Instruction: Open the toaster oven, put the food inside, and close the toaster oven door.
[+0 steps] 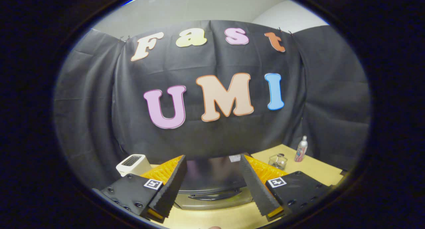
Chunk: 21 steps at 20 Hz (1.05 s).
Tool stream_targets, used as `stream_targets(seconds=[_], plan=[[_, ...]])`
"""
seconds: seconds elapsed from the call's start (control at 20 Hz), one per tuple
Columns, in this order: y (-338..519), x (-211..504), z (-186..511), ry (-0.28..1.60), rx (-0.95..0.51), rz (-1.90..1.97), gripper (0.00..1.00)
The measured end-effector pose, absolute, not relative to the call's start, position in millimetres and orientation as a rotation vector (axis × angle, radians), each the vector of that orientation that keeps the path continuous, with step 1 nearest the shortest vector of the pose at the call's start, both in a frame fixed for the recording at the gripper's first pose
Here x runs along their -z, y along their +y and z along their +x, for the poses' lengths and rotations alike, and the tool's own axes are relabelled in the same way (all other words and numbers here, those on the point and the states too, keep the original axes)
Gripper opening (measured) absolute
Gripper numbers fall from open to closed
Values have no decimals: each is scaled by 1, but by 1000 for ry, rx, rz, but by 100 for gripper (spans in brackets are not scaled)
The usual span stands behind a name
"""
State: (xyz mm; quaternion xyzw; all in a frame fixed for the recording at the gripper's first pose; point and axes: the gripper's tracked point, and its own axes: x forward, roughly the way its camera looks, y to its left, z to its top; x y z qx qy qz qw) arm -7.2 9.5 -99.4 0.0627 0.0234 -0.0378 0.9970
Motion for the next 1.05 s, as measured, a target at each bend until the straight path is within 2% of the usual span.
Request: stream_targets(seconds=[0.4, 1.05], plan=[[19, 31, -13, -61, 55, 50, 99], [3, 46, -15, -132, 67, 116, 99]])
